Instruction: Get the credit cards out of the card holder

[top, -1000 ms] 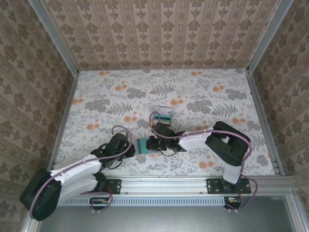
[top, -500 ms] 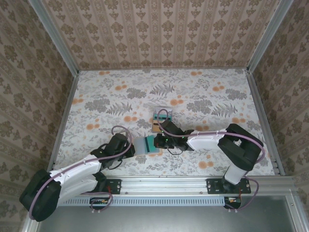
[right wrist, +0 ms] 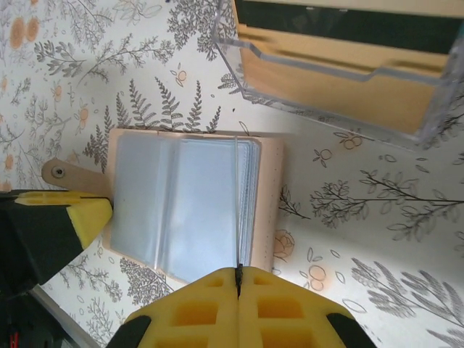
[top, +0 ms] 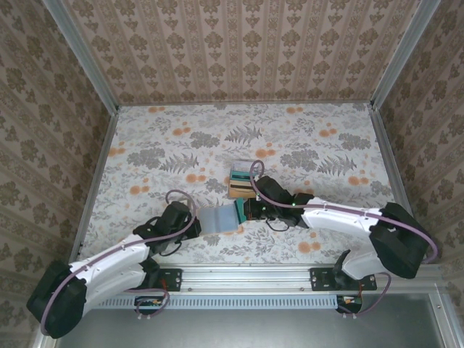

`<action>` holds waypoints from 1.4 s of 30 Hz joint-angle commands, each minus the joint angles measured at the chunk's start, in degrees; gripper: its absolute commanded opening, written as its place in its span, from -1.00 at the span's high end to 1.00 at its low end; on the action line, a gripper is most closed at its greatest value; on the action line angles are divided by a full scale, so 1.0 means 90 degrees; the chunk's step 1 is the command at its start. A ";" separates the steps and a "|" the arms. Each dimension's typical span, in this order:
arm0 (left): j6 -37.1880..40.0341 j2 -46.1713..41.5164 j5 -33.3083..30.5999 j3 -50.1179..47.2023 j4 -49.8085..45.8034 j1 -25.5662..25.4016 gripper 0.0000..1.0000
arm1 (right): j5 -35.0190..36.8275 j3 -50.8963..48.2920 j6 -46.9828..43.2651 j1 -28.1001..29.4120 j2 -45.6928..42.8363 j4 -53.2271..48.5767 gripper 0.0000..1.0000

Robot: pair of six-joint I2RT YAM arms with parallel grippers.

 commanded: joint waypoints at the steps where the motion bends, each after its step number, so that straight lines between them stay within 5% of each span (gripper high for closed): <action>1: 0.0185 -0.0252 0.0062 0.0335 -0.0485 0.0048 0.67 | 0.0504 0.0584 -0.0994 -0.0044 -0.0375 -0.0861 1.00; 4: 0.0246 -0.0514 0.0055 0.0450 -0.0630 0.0048 0.45 | 0.0699 0.1050 -0.1870 -0.0107 -0.0450 -0.1209 1.00; 8: 0.0329 -0.0773 0.0110 0.0611 -0.0812 0.0048 -0.39 | 0.0735 0.1569 -0.3365 -0.0302 -0.0402 -0.1370 1.00; 13: 0.0451 -0.0967 0.0117 0.0763 -0.1002 0.0067 -0.99 | 0.0406 0.2093 -0.5217 -0.0592 -0.0187 -0.1566 1.00; 23: 0.0608 -0.1323 0.0230 0.0761 -0.1018 0.0123 -1.00 | -0.1402 0.3243 -0.6986 -0.1644 0.0918 -0.2620 1.00; 42: 0.0333 -0.2056 0.0351 0.0287 -0.1027 0.0271 -1.00 | -0.0428 0.4183 -0.8937 -0.1652 0.2312 -0.3019 1.00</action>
